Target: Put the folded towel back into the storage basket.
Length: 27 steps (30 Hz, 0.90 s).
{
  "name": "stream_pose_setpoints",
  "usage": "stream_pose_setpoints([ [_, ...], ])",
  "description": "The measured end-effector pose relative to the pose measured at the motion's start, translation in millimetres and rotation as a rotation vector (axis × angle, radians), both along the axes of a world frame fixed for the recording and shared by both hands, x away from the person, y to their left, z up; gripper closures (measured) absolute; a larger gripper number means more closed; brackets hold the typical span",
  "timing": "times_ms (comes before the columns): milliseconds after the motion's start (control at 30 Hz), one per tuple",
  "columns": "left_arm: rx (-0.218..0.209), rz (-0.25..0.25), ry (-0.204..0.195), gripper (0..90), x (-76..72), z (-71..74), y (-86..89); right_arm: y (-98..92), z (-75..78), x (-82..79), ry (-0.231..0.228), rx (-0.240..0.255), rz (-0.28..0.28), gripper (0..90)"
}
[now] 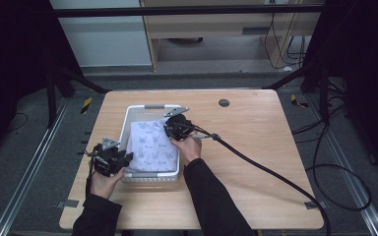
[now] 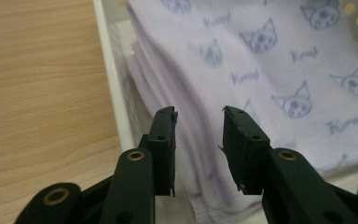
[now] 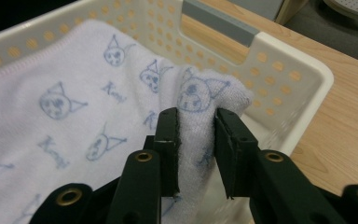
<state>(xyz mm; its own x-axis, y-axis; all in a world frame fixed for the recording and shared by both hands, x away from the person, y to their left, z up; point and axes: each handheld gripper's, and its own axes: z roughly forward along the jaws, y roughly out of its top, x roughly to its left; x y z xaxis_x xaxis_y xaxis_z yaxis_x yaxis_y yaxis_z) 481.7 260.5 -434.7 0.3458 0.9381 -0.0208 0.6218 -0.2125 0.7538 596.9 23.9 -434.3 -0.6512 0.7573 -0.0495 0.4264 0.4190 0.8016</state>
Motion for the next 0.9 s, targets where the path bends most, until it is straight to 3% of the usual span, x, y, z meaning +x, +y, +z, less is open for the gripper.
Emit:
stream_pose_setpoints([
  [200,-0.004,0.009,-0.021,57.8,-2.1,3.4,1.3,-0.2,-3.4,-0.4,-0.012,-0.027,0.006,64.5],
  [400,-0.029,0.010,-0.067,55.9,-7.0,11.3,4.6,-9.2,9.0,-8.3,-0.063,0.007,0.006,51.3],
  [567,-0.056,-0.004,-0.098,49.9,-9.8,14.4,7.6,-22.1,20.5,-15.9,-0.071,0.028,0.003,40.9],
  [767,-0.077,-0.023,-0.131,44.6,-15.1,18.7,13.1,-55.6,35.7,-34.5,-0.101,0.049,-0.016,29.7],
  [900,-0.081,-0.022,-0.154,42.8,-20.8,22.1,19.1,-89.9,40.3,-52.3,-0.108,0.082,-0.044,24.6],
])
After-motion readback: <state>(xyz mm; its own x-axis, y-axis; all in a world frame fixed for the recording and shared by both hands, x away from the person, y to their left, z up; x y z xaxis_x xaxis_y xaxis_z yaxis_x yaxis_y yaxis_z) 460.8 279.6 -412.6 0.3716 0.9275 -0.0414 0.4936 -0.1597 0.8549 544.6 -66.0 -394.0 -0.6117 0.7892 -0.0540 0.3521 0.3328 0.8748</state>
